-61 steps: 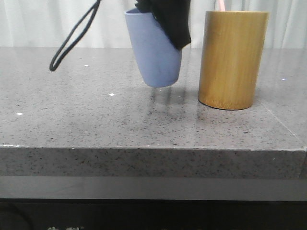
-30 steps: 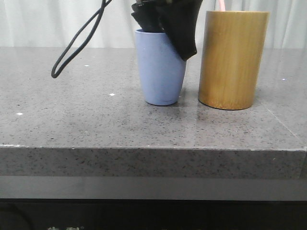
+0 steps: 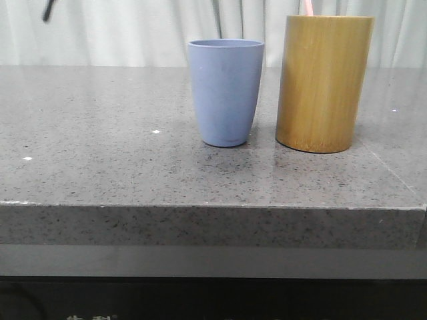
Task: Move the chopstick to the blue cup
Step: 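Carry the blue cup beside the bamboo holder and set it down, then open the left gripper and withdraw it from the blue cup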
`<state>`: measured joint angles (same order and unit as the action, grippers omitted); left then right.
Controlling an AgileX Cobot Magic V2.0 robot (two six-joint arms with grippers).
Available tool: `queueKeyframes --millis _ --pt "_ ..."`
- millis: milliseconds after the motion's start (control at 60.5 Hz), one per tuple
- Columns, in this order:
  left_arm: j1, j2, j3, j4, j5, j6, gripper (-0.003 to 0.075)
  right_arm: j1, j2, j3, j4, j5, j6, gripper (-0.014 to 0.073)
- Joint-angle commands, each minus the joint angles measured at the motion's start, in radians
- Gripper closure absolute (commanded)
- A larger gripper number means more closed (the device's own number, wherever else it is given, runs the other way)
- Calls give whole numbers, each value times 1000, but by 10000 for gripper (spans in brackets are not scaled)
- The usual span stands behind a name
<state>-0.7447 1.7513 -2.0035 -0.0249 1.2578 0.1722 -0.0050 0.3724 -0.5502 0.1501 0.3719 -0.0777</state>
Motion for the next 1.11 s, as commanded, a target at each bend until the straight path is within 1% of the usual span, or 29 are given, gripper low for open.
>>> queueKeyframes --millis 0,231,363,462,611,760,908,1090 --pt "49 -82 -20 25 10 -15 468 -2 14 -35 6 -81 -2 -41" --pt "198 -176 97 25 10 -35 736 -2 14 -35 6 -81 -2 -41" --pt "301 -260 198 25 10 -45 739 -2 14 -35 6 -81 -2 -41" --pt "376 -325 282 25 -15 -69 739 -2 14 -35 6 -81 -2 -41" --pt "491 -444 441 17 -131 -112 739 -2 14 -35 6 -81 -2 -41" --pt "580 -605 647 2 -303 -131 739 -2 14 -35 6 -81 -2 -41" --pt "612 -766 850 0 -447 -131 739 -2 14 -35 6 -81 -2 -41" --pt "612 -977 1088 -4 -627 -131 739 -2 14 -35 6 -81 -2 -41"
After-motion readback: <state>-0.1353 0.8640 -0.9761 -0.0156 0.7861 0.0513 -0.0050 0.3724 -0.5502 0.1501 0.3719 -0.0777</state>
